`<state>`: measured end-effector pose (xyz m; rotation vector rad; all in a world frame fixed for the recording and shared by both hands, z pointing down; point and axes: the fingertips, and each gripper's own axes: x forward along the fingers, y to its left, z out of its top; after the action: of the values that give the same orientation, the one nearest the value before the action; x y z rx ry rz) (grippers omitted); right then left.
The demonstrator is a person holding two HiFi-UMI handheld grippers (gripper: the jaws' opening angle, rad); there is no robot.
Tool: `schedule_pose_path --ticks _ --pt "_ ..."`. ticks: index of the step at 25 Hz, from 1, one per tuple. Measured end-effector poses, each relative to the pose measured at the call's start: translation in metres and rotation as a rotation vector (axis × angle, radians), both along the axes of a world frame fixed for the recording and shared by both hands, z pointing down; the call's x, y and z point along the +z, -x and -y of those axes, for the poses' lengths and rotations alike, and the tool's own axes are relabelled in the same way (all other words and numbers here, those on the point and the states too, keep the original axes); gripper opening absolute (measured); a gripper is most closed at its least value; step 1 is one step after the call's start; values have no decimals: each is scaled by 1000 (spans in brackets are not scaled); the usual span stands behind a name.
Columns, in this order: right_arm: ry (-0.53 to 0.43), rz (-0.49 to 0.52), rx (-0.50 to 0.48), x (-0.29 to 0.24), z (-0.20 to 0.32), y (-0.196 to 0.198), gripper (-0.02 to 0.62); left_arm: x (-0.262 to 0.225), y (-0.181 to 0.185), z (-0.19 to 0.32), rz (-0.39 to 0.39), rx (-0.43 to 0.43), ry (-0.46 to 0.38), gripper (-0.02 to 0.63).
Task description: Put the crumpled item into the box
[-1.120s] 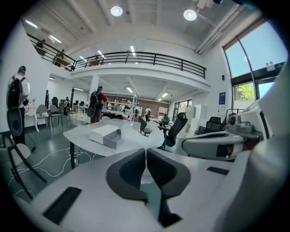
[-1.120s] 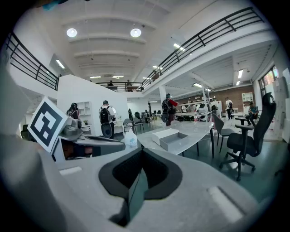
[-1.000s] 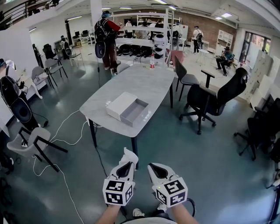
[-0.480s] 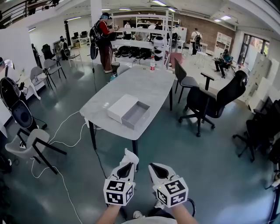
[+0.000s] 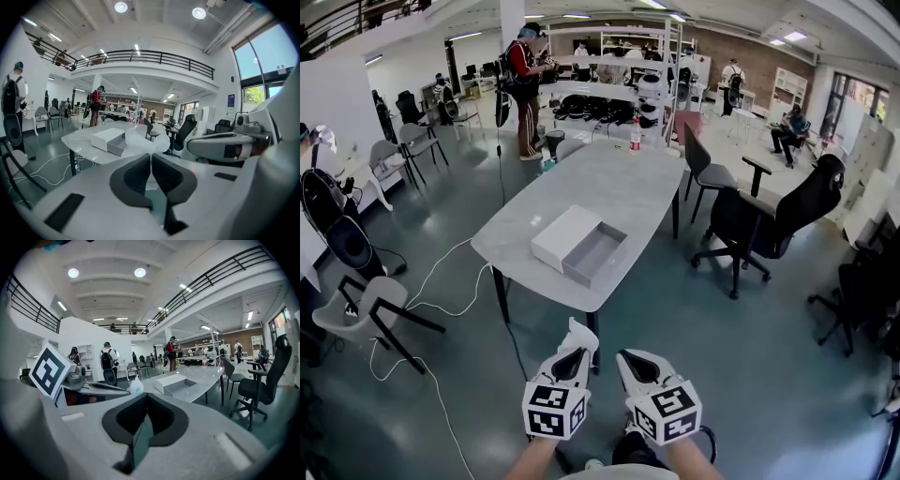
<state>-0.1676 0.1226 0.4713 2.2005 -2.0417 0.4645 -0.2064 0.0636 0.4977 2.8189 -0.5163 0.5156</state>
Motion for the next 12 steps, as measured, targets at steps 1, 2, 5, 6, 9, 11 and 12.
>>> schedule_pose_path --ticks 1,2,5,6,9,11,12 --pt "2 4 -6 1 4 -7 5 1 -7 3 4 -2 0 18" --pt "3 9 -11 2 7 -15 5 1 -14 6 8 -5 0 18" --pt "0 18 -21 1 19 -37 5 2 -35 16 20 -14 -1 18" --pt "-1 21 -25 0 23 -44 5 2 -42 20 24 -17 -2 18" --pt "-3 30 -42 1 33 -63 5 3 -61 27 37 -27 -4 18" --pt "-5 38 -55 0 38 -75 5 2 -72 31 46 -39 -6 18" --pt "-6 42 -61 -1 40 -81 5 2 -78 33 51 -45 -7 18"
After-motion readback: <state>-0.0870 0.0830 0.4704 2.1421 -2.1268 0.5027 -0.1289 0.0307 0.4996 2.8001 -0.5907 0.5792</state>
